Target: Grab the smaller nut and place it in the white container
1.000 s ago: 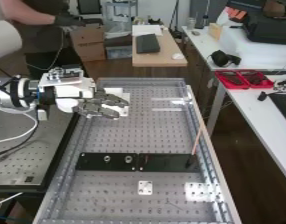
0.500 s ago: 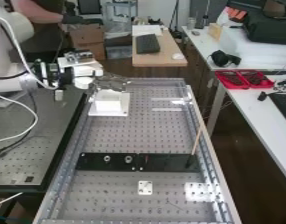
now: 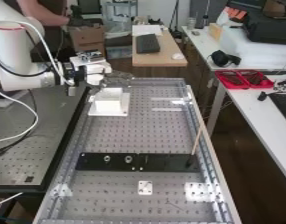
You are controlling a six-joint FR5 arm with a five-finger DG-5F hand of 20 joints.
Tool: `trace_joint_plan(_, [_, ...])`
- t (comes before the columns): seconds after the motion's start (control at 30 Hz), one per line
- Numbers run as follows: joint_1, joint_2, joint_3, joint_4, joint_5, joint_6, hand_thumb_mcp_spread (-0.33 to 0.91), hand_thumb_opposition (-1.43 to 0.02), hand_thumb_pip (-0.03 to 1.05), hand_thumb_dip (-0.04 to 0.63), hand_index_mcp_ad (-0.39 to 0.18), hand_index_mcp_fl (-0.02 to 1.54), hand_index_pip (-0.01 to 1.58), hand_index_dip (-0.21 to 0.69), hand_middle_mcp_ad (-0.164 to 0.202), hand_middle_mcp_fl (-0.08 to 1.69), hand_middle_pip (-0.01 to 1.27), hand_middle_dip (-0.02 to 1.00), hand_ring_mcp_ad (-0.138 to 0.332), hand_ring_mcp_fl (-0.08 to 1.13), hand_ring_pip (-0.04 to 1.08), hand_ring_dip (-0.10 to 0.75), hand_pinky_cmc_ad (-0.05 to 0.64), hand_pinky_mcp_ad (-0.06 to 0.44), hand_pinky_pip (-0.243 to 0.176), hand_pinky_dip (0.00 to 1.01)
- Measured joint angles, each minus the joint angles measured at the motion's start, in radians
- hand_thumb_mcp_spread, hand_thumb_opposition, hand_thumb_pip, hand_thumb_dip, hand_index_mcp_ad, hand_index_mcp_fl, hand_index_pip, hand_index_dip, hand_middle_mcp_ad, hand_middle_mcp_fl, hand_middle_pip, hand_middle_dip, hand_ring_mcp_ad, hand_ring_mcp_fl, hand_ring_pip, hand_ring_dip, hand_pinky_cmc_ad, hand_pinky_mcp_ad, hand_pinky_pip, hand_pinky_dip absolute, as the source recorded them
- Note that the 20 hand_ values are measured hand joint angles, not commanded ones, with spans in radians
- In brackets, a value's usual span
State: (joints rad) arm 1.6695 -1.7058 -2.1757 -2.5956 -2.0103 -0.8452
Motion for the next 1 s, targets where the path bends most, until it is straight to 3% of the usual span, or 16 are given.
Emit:
trace_joint_plan(0.47, [0.033,-0.069,0.016,0.026,0.047,0.028,0.58,-1.04,0.66,0.281,-0.215,0.39,1.44,0.328,0.026,0.25,0.13,0.27,0.094,0.01,0.11,0.127,0.318,0.26,0.021,0.14])
trace_joint_plan(0.63, [0.036,-0.082,0.034,-0.002,0.057,0.036,0.56,-1.02,0.67,0.281,-0.215,0.38,1.38,0.332,0.028,0.23,0.13,0.27,0.098,0.01,0.11,0.127,0.318,0.26,0.021,0.14])
trace_joint_plan(0.73, [0.034,-0.085,0.05,-0.043,0.056,0.036,0.49,-0.94,0.67,0.281,-0.206,0.35,1.21,0.333,0.028,0.22,0.13,0.27,0.098,0.01,0.11,0.127,0.318,0.26,0.021,0.14])
trace_joint_plan(0.83, [0.024,-0.085,0.059,-0.061,0.056,0.039,0.43,-0.91,0.67,0.281,-0.202,0.09,0.96,0.318,0.028,0.15,0.13,0.27,0.098,0.01,0.11,0.127,0.318,0.26,0.021,0.14])
trace_joint_plan(0.87, [0.019,-0.084,0.06,-0.065,0.056,0.041,0.41,-0.91,0.67,0.281,-0.199,0.07,0.85,0.316,0.028,0.15,0.13,0.27,0.098,0.01,0.1,0.127,0.318,0.257,0.021,0.14])
trace_joint_plan(1.0, [-0.001,-0.073,0.066,-0.077,0.057,0.049,0.41,-0.86,0.67,0.281,-0.197,0.07,0.66,0.325,0.028,0.12,0.13,0.27,0.098,0.01,0.1,0.127,0.318,0.257,0.017,0.14])
